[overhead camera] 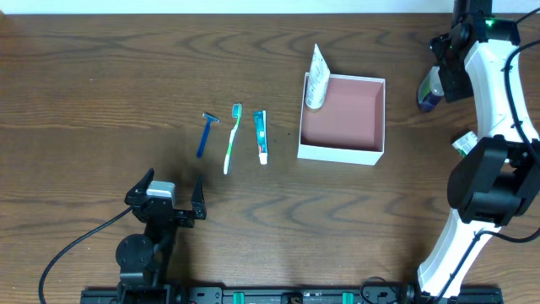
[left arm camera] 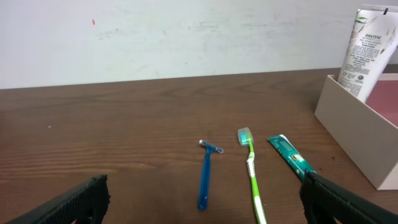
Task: Pack container
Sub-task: 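Move right gripper to the foam soap bottle and grasp it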
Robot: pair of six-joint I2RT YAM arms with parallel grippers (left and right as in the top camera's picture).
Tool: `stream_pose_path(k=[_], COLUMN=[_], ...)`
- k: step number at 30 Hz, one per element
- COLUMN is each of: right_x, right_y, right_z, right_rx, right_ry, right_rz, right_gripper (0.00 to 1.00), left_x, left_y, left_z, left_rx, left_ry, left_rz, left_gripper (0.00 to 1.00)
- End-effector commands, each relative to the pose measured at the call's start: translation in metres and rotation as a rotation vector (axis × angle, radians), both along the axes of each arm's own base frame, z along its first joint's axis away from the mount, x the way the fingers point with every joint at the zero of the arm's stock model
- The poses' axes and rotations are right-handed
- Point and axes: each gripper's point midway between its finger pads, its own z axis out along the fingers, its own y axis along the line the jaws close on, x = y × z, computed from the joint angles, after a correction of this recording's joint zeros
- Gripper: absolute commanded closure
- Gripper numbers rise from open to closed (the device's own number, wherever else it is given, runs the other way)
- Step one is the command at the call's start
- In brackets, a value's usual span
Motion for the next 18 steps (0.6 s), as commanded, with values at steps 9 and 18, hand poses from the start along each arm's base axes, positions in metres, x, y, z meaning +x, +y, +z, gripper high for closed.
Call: stream_pose_path(k=[9, 18], right_x=[0.0013, 0.0011], right_y=[-0.0120, -0.0181], right_z=[-0.0154, -0.0145], right_rx=[-0.020, -0.035], right_ry=[0.022, 0.020], right_rz=[-0.025, -0.032], right_gripper=[0.35, 0.48], left_x=[0.0002, 0.0002], left_y=[0.0001, 0.0001], left_z=[-0.0155, -0.0155], left_rx=[-0.002, -0.002], left_ry=[0.036, 0.036], left_rz=[-0.002, -0.002], left_gripper=[0.02, 0.02])
